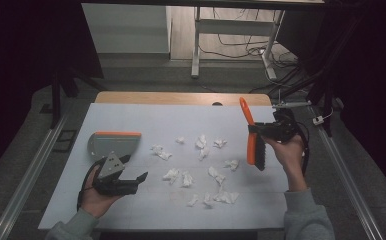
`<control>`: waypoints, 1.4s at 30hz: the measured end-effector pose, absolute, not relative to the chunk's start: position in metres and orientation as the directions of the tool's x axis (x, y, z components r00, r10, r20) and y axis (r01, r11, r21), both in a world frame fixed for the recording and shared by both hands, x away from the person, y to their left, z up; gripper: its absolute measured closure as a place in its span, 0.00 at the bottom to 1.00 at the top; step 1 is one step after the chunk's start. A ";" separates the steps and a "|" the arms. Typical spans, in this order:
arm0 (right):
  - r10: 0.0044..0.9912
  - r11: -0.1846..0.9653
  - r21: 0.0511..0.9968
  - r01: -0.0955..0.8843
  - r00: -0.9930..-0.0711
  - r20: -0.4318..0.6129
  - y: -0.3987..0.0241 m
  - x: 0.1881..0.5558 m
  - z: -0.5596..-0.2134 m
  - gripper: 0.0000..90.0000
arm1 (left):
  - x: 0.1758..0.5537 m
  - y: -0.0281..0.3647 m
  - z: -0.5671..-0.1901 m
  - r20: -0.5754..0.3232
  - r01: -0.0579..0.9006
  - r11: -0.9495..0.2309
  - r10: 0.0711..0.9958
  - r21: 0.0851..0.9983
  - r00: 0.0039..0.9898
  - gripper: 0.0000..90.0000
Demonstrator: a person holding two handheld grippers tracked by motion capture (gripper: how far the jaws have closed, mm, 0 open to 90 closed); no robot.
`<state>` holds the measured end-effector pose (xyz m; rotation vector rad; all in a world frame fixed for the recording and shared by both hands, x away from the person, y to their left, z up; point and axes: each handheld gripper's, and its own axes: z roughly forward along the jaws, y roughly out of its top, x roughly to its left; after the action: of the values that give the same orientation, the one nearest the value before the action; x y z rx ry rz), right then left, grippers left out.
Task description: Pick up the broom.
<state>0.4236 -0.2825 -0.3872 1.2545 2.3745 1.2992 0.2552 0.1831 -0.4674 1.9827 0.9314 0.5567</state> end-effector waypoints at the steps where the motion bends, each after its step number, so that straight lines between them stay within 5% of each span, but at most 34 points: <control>1: 0.727 0.262 0.764 0.590 -0.641 0.246 -0.278 0.423 -0.388 0.78 | 0.258 0.180 -0.466 0.032 0.400 -0.356 0.779 0.844 0.626 0.22; 22: 0.636 0.039 0.823 0.567 -0.649 0.418 -0.186 0.405 -0.407 0.78 | 0.286 0.125 -0.451 -0.027 0.368 -0.307 0.735 0.878 0.677 0.22; 42: 0.562 -0.174 0.801 0.572 -0.611 0.558 -0.140 0.386 -0.436 0.78 | 0.294 0.077 -0.478 -0.021 0.336 -0.287 0.733 0.897 0.680 0.26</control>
<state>0.3856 -0.1396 -0.4360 1.3899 2.0241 1.9728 0.2936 0.0765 -0.4780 1.8865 0.8374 0.4936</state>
